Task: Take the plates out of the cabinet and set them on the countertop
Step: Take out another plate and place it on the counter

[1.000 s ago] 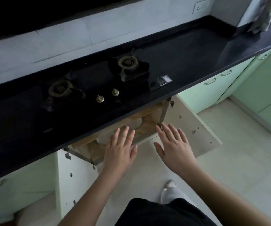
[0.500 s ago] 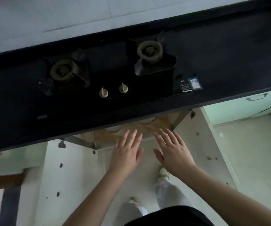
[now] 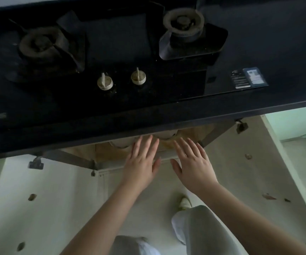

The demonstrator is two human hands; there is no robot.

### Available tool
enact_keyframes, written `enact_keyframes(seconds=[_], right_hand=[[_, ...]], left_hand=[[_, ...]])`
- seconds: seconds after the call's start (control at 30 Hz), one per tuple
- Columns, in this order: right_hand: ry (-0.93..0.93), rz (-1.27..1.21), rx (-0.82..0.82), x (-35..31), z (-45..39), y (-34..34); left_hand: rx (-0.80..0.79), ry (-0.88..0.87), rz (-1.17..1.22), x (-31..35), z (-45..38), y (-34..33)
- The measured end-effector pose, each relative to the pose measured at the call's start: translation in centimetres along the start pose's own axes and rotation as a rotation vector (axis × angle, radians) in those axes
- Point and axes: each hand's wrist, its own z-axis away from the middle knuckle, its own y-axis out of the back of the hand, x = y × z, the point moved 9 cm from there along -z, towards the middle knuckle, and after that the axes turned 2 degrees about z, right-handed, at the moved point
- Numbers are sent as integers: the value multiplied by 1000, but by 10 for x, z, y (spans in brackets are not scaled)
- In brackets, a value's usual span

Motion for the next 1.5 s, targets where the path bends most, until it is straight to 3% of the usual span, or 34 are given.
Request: enact_keyframes(seconds=[0.3,0.57,0.9,1.23,1.37,1.43,1.5], right_hand=[[-28,86,32,27,-75,-99],[10,153,194,51,-122,-156],[76,200,456,61,-137,-167],[47,187,477,63,-134,-172],[59,121,545,63,-137,-143],[45,44,594,71,-145,-128],[-16,-192,590,90,-159,-118]], left_hand=[[144,30,-69,-44,-65,-94],[319,-66,-97,-58,-104,-156],[615,-121,-159,-65,-113,-169],[583,-132,-191,-62,-115,-155],[607,-118,-58,-67,-126,-120],[623,-71,128,-80,-141,-100],[612,-2,397,-99,-160,-86]])
